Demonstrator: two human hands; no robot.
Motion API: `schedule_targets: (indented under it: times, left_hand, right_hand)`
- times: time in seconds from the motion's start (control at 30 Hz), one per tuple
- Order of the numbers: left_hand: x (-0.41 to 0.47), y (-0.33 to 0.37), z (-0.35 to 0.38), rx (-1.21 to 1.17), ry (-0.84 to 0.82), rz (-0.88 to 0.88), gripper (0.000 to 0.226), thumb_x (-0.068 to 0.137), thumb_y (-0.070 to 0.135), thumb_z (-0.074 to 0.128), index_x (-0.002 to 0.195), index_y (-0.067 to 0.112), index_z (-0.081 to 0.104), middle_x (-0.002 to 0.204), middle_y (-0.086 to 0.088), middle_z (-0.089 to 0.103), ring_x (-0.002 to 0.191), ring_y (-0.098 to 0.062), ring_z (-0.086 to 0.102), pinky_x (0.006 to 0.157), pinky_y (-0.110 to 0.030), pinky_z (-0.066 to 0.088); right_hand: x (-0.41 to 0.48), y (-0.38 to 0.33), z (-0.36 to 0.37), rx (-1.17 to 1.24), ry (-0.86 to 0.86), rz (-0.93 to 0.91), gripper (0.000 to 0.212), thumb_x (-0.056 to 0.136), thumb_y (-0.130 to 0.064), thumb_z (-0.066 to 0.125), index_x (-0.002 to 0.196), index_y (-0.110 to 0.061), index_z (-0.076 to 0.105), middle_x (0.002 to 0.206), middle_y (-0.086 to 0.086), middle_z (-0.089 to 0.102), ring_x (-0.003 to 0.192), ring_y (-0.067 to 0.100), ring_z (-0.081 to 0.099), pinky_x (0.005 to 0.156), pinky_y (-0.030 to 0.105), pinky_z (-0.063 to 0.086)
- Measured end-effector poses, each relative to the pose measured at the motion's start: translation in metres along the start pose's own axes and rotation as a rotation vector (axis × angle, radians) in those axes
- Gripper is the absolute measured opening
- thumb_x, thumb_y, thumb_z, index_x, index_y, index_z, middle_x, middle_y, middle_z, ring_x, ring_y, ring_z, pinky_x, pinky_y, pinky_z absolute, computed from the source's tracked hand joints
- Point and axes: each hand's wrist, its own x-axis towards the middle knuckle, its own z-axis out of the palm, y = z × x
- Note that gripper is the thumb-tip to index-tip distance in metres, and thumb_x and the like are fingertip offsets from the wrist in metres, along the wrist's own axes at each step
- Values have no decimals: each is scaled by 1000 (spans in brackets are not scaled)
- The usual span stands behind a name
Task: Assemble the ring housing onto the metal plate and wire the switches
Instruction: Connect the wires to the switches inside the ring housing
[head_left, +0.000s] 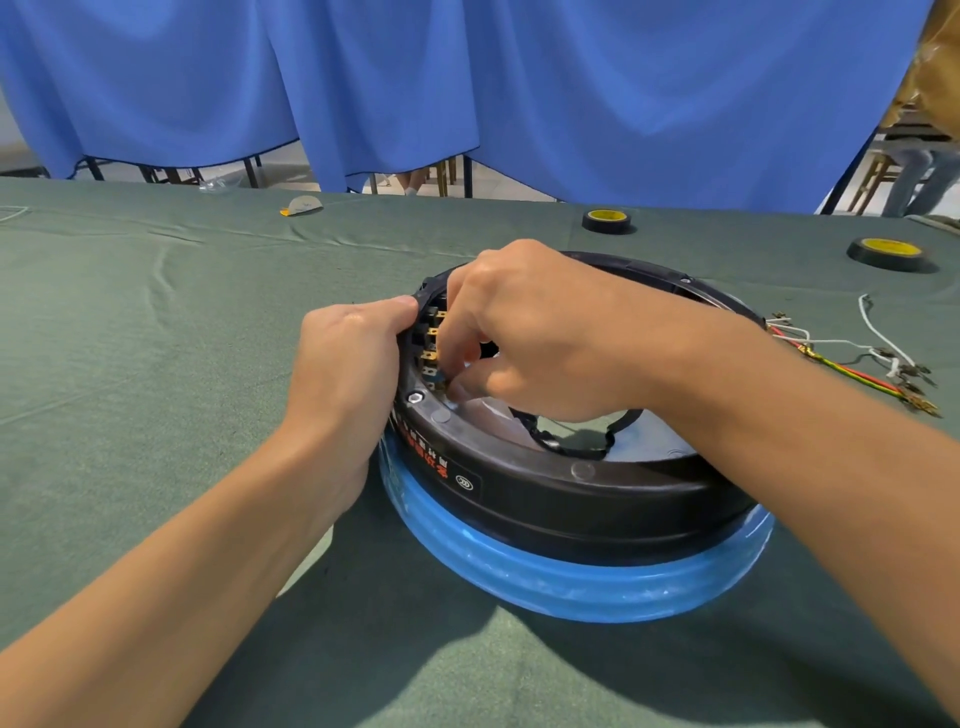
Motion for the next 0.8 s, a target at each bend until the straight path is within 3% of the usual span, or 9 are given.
schedule_targets:
  times: [0.07, 0.2, 0.4, 0.73, 0.8]
  left_hand:
    - [-1, 0, 1, 6, -1, -3, 11, 83, 9, 58, 85, 2, 66, 78, -14, 51, 71, -22, 45, 67, -39, 35]
    - [-1, 0, 0, -19, -16, -16, 30, 84, 9, 58, 84, -20, 56, 78, -17, 53, 72, -25, 48, 69, -40, 37]
    - [-2, 1, 1, -25, -19, -21, 32, 85, 9, 57, 89, -23, 54, 81, -20, 54, 73, -27, 48, 70, -41, 37]
    - [1, -3, 0, 18, 1, -31, 24, 86, 15, 57, 83, -8, 65, 79, -18, 57, 70, -26, 50, 69, -39, 38]
    - [1, -3, -1, 29, 6, -28, 17, 87, 16, 57, 85, 2, 68, 77, -16, 57, 69, -25, 50, 68, -39, 38]
  right_hand:
    - [1, 0, 1, -14, 5, 0, 11, 81, -14, 69, 77, -23, 74, 83, -3, 62, 81, 18, 58, 72, 40, 53]
    - [2, -1, 0, -18, -6, 7, 11, 83, -16, 71, 83, -25, 77, 85, -5, 61, 83, 16, 57, 73, 38, 53]
    - [2, 0, -1, -10, -34, 15, 13, 83, -15, 71, 83, -27, 77, 82, -12, 57, 84, 13, 57, 74, 34, 52]
    - [2, 1, 0, 28, -20, 20, 13, 81, -14, 70, 81, -26, 76, 78, -15, 55, 81, 13, 57, 73, 37, 53]
    - [2, 1, 0, 33, -15, 20, 11, 82, -16, 71, 81, -26, 75, 76, -15, 52, 79, 12, 56, 71, 36, 52]
